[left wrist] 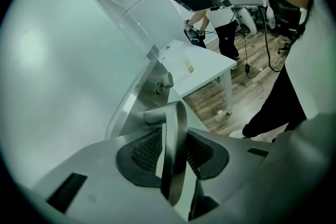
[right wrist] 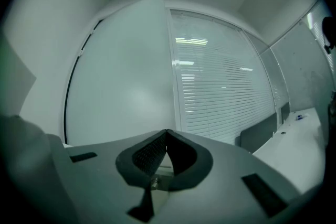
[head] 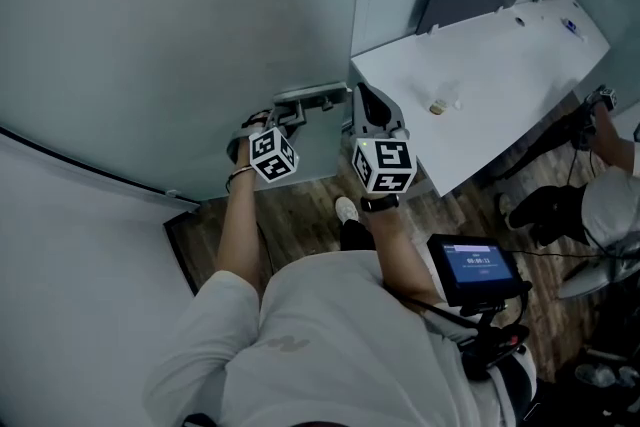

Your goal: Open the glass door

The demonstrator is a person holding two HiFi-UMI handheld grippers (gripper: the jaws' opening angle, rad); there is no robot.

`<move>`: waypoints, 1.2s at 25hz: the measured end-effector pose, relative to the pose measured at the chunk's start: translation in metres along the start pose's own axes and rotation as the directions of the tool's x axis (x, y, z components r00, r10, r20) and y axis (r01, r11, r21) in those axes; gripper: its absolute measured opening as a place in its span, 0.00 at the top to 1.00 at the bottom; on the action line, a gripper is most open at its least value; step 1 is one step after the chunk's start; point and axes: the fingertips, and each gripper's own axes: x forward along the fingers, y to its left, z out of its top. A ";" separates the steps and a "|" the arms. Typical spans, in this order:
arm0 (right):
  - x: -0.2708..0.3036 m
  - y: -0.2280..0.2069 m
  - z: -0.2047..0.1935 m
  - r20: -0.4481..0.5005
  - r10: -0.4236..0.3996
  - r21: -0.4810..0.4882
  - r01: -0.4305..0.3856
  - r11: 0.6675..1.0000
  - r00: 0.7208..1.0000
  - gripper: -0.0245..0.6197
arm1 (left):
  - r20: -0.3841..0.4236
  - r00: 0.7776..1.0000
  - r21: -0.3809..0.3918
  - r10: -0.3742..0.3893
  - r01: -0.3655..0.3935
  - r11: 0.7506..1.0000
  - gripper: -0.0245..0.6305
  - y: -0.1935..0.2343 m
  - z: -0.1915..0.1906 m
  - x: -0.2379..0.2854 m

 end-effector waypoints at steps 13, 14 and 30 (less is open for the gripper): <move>-0.107 0.001 -0.039 -0.111 -0.064 0.022 0.067 0.998 0.992 0.96 | -0.086 0.991 0.089 -0.099 0.107 0.990 0.80 -0.059 0.016 -0.034; -0.115 0.001 -0.038 -0.108 -0.061 0.014 0.063 0.998 0.992 0.96 | -0.104 0.989 0.101 -0.106 0.116 0.988 0.80 -0.070 0.017 -0.036; -0.275 0.029 -0.006 -0.076 0.171 -0.023 -0.173 0.985 0.982 0.96 | -0.326 0.935 0.162 0.136 -0.087 0.983 0.80 -0.180 0.008 -0.147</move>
